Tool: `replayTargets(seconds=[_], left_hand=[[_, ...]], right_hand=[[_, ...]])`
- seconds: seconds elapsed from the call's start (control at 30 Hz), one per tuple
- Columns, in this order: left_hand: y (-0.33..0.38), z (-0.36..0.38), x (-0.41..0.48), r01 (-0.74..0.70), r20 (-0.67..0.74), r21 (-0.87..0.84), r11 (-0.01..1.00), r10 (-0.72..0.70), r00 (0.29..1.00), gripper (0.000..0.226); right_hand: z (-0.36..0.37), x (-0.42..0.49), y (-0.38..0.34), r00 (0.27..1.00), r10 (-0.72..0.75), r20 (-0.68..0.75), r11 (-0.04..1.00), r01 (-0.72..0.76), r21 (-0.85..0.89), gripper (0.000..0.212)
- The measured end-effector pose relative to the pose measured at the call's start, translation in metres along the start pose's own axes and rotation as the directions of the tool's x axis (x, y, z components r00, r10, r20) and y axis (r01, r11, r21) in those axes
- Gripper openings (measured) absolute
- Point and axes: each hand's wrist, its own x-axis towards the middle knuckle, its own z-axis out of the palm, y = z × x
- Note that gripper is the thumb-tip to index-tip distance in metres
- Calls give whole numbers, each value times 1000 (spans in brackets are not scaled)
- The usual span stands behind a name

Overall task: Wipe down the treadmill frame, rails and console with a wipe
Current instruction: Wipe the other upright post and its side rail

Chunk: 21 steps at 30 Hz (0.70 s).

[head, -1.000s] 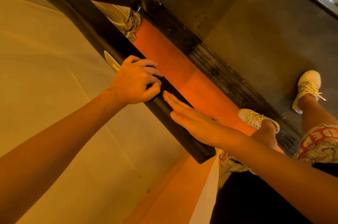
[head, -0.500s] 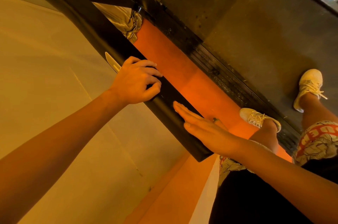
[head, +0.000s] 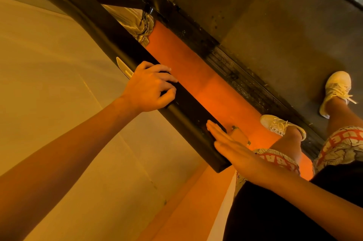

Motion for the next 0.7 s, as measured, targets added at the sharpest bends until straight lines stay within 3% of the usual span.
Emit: replayTargets(seconds=[0.1,0.2,0.33,0.5,0.7], left_hand=[[-1,2,0,0,-10,-9,1000,0,1000,44],[-1,1,0,5,-3,-10,1000,-5,1000,44],[-2,1,0,4,-20,-11,1000,-4,1000,44],[0,1,0,12,-23,-12,1000,-12,1000,45],[-1,3,0,13,-17,-9,1000,-13,1000,45]], right_hand=[[-5,0,1,1000,-18,12,1000,18,11,60],[-12,11,-12,999,35,-18,997,-34,69,43],[-10,2,-24,999,39,11,999,-39,-36,49],[-7,-37,-25,997,23,68,999,-25,22,45],[-7,3,-36,1000,15,-18,1000,-16,-23,52]])
